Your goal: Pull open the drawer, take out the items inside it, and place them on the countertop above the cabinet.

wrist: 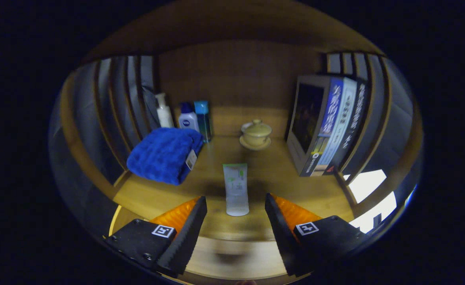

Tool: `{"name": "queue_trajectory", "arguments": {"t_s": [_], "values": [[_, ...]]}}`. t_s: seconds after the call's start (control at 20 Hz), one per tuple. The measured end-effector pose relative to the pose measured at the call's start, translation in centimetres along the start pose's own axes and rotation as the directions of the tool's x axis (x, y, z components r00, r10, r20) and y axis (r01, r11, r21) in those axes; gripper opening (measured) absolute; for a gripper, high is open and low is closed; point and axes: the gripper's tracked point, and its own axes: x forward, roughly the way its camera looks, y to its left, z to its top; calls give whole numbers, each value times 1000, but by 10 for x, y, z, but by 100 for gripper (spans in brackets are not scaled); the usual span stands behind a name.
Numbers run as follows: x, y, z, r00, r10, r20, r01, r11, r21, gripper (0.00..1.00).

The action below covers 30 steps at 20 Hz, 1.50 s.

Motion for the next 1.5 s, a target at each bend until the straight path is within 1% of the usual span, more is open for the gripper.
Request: {"name": "queue_trajectory", "arguments": {"t_s": [0.1, 0.2, 0.35, 0.45, 0.55, 0.7, 0.9, 0.95, 1.1, 1.2, 1.3, 1.4, 1.5], "values": [[-40, 13, 12, 994, 28, 106, -26, 1000, -14, 96], [-76, 29, 6, 983, 63, 170, -60, 998, -25, 96], [-122, 52, -20, 966, 100, 238, -101, 995, -9, 96], [-142, 53, -47, 959, 86, 271, -88, 996, -4, 96], [-154, 56, -78, 957, 65, 283, -72, 997, 13, 96], [-162, 53, -120, 962, 36, 271, -49, 998, 42, 96], [-164, 26, -158, 948, -78, 309, 57, 995, 77, 96], [-162, 23, -168, 944, -92, 318, 69, 994, 83, 96], [-148, 18, -202, 950, -110, 293, 74, 988, 133, 96], [-139, 18, -213, 949, -116, 294, 75, 986, 147, 97], [-132, 20, -219, 948, -116, 295, 85, 989, 118, 97], [-131, 25, -214, 942, -111, 318, 92, 993, 73, 97], [-127, 32, -220, 948, -99, 302, 88, 995, 48, 97]]}}
